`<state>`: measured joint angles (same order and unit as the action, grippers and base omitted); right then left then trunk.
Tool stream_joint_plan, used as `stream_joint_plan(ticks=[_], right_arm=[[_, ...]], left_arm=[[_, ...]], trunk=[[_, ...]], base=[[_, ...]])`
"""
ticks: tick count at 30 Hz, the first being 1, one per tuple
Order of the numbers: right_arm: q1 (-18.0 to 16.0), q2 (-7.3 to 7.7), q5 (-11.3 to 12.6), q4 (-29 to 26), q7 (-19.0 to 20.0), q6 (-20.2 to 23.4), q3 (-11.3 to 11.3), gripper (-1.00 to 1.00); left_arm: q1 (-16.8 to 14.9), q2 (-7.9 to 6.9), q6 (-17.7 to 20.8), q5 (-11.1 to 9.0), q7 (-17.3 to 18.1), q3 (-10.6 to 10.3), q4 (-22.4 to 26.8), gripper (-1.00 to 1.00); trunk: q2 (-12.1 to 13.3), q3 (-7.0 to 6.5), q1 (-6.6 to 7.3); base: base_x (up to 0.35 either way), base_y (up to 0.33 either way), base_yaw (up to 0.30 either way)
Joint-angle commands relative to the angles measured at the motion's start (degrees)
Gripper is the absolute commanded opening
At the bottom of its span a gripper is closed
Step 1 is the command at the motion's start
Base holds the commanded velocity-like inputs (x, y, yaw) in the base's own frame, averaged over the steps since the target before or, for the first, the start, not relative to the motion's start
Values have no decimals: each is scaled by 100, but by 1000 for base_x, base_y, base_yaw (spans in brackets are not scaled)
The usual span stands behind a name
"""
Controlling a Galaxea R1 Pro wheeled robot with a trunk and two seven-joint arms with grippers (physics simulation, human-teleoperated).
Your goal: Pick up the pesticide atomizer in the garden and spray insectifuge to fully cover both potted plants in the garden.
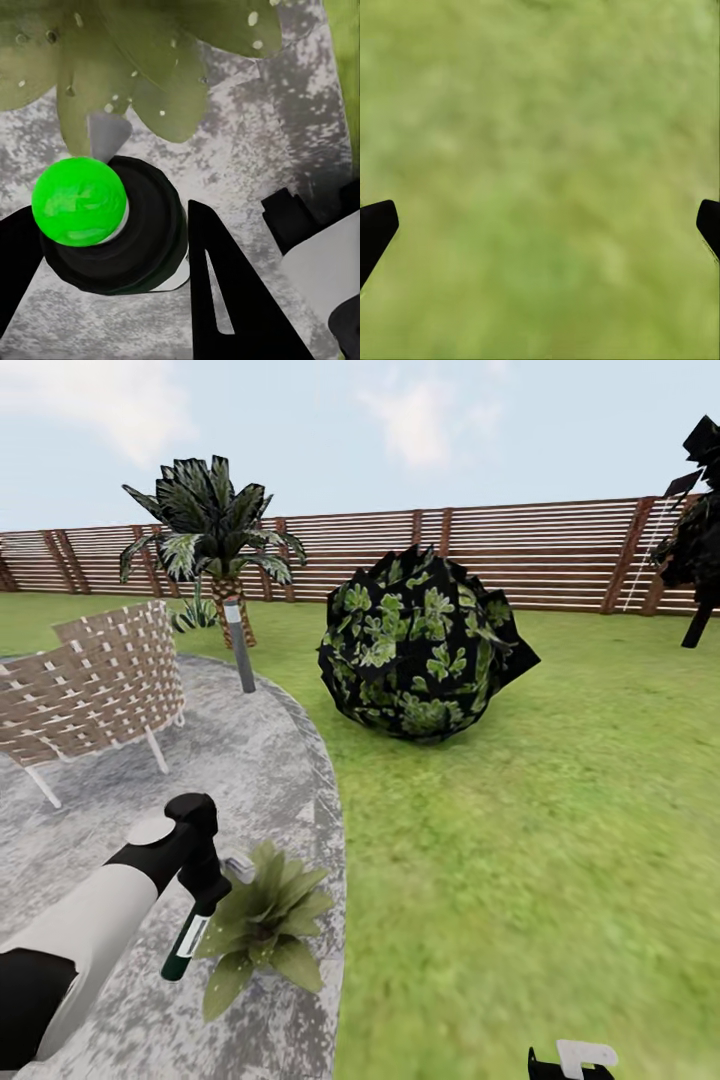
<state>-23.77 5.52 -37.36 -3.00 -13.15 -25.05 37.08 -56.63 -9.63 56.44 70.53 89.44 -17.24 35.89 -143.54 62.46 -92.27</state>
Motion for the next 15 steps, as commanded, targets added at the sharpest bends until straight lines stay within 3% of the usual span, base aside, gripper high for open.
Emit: stream_joint_plan(ticks=[1,8,11,15], right_arm=[[-4,1,-61,10,-29,-18,36,100],[-4,1,-61,10,-29,-18,36,100],[-4,-1,-61,10,-29,-18,36,100],[-4,-4,-61,10,-29,-18,36,100]], left_arm=[[0,-39,60,39,56,-26,5,-100],[194,-294,39,34,56,-33,-50,-100],[473,-307,27,39,56,-53,0,-100],[560,-283,29,40,56,-83,13,-100]], trunk=[[-2,5,-2],[-2,5,-2],[-2,5,-2],[-2,5,-2]], base=[[252,-24,33],[55,-4,41],[2,0,240],[0,0,274]])
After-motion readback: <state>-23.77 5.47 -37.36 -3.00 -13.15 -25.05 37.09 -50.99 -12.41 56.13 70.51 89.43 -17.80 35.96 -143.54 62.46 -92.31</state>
